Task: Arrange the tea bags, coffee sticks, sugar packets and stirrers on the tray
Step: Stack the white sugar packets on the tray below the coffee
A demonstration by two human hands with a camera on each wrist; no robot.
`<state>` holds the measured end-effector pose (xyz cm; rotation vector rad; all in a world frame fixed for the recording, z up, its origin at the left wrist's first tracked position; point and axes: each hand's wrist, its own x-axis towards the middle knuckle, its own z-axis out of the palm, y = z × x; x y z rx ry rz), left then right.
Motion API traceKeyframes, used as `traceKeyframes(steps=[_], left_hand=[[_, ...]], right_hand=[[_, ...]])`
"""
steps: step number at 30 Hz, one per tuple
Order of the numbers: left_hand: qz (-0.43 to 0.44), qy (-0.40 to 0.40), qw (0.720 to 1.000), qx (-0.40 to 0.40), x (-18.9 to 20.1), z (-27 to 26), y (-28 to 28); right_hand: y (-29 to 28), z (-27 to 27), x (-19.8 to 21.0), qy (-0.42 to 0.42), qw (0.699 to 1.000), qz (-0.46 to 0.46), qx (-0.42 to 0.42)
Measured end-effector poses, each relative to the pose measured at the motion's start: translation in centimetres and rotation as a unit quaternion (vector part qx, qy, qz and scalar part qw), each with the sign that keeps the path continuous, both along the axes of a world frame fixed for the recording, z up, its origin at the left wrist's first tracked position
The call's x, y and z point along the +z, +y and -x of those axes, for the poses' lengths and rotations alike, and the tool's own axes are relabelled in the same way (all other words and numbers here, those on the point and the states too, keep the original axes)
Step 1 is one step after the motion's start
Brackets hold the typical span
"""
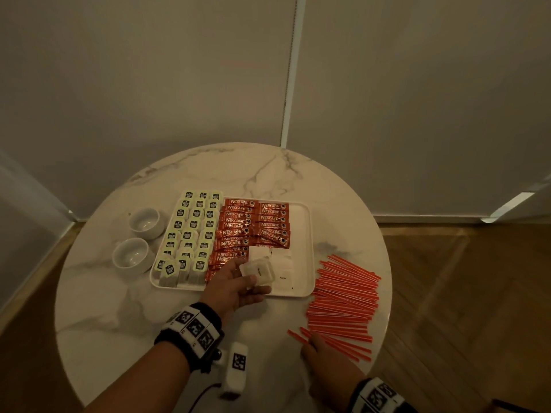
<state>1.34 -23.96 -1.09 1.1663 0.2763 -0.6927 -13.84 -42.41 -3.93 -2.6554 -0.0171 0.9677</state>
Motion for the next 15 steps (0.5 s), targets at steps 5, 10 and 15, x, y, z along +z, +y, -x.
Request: traceKeyframes(steps=[5,10,15], left_hand=[[-0.038,0.009,0.999,0.011,-1.3,-0.4,-0.4],[-0.079,0.044,0.995,0.05,-2.7,-0.8,-0.5],[-0.225,0.005,0.974,-0.024,-2.8,-1.0,-1.6]], right_hand=[[0.2,-0.3,0.5,-0.006,1.0,0.02,0.024],[0.1,-1.0,0.2,-0.005,0.998,0.038,0.054],[-0.6,-2.4,1.7,-0.037,0.999,-0.029,-0.021]])
